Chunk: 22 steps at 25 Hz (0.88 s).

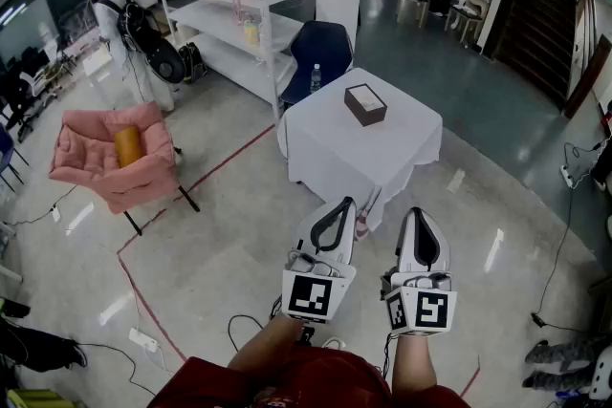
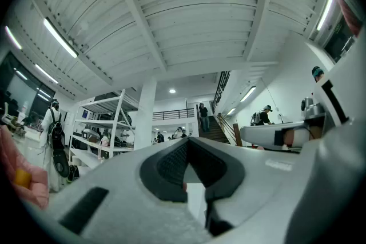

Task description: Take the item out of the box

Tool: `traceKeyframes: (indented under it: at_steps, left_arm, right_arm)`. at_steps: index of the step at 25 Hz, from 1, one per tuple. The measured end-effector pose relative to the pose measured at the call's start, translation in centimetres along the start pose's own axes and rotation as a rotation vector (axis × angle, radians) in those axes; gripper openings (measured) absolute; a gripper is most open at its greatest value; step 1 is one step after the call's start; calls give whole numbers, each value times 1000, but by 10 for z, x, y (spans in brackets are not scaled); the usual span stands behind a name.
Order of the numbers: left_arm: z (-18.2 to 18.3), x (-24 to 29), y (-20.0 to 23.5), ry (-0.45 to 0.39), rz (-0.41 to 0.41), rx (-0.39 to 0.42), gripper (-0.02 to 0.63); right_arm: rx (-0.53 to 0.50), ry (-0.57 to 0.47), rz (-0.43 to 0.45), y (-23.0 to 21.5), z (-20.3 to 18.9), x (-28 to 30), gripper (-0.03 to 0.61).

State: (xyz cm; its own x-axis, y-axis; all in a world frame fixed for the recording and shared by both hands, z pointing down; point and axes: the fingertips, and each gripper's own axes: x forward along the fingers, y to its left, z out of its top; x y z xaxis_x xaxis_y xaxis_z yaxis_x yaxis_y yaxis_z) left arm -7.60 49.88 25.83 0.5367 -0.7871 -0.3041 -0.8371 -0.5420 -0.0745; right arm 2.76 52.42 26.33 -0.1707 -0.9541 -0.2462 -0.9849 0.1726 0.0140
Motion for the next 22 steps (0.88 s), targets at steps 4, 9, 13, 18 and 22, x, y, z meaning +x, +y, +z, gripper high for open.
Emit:
traceKeyframes:
  at_steps: [4,9,13,18,22]
  left_arm:
    - [-4,-2,-6,4,2,-8,3]
    - [-2,3,-13,5,-4,-4,3]
    - [-4,7,-24,10,-12,9,3]
    - [-5,12,-35,13,-12,14,3]
    - [-10,18,-49,24,-16,23,3]
  right_arm:
    - [-2,-1,-1,-4,-2,-4,0]
    - [1,2,-2,-10,-1,-6,0]
    - [17,1,0,-19,-4,-9,0]
    - [30,-5,6,-30,-4,-14,0]
    - [46,-15,0,-47,-4,-18,0]
